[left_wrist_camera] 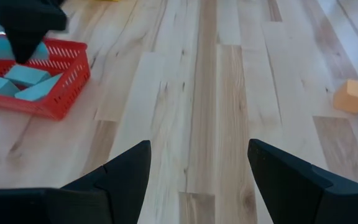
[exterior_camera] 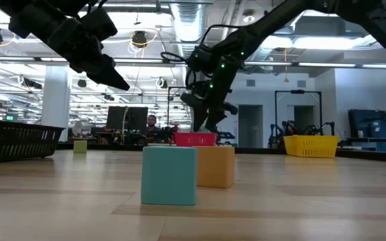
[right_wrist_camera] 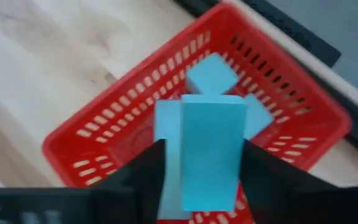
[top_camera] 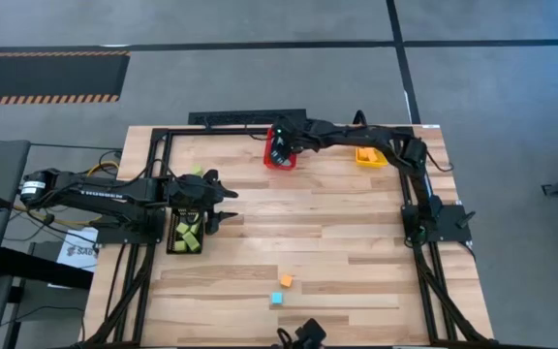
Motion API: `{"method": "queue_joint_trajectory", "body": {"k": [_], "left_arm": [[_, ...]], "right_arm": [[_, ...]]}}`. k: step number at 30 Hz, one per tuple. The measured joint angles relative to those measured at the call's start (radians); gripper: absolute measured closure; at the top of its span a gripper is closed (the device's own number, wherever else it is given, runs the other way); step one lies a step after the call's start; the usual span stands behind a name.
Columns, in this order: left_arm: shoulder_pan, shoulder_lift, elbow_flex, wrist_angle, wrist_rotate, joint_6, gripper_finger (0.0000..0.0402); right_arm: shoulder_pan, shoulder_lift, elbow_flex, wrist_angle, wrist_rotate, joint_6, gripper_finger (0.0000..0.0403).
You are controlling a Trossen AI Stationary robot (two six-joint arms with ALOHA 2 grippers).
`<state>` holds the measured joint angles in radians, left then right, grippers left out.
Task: Sort & place blocks by color
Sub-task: Put the blue block into the red bin, then put the orange block into the yellow bin
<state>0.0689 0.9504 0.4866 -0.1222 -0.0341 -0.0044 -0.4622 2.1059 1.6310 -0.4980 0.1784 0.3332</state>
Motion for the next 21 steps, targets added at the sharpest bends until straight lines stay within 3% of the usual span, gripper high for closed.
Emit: {"method": "queue_joint_trajectory", "body": {"k": [5,13,16,21], "left_arm": [[0.000,0.000,0.000,-0.024,0.000,0.004,0.0144],[0.000,0.000,0.000,-0.024,0.001,0.012,0.0144],[0.000,0.000,0.000,-0.024,0.001,0.011,0.0144],[0.000,0.000,0.000,-0.030,0.002,0.011,0.0144]], "right_arm": [[-0.021,-0.021,0.005,-0.024,0.003,0.006,0.0119],[-0.028,-0.085,0.005,-0.088,-0.004,-0.004,0.0101],[-0.010,-0.113,0.005,-0.127,-0.106,-0.036,0.0101],[0.110,-0.134,0.005,-0.269,-0.399,-0.180,0.0101]]}}
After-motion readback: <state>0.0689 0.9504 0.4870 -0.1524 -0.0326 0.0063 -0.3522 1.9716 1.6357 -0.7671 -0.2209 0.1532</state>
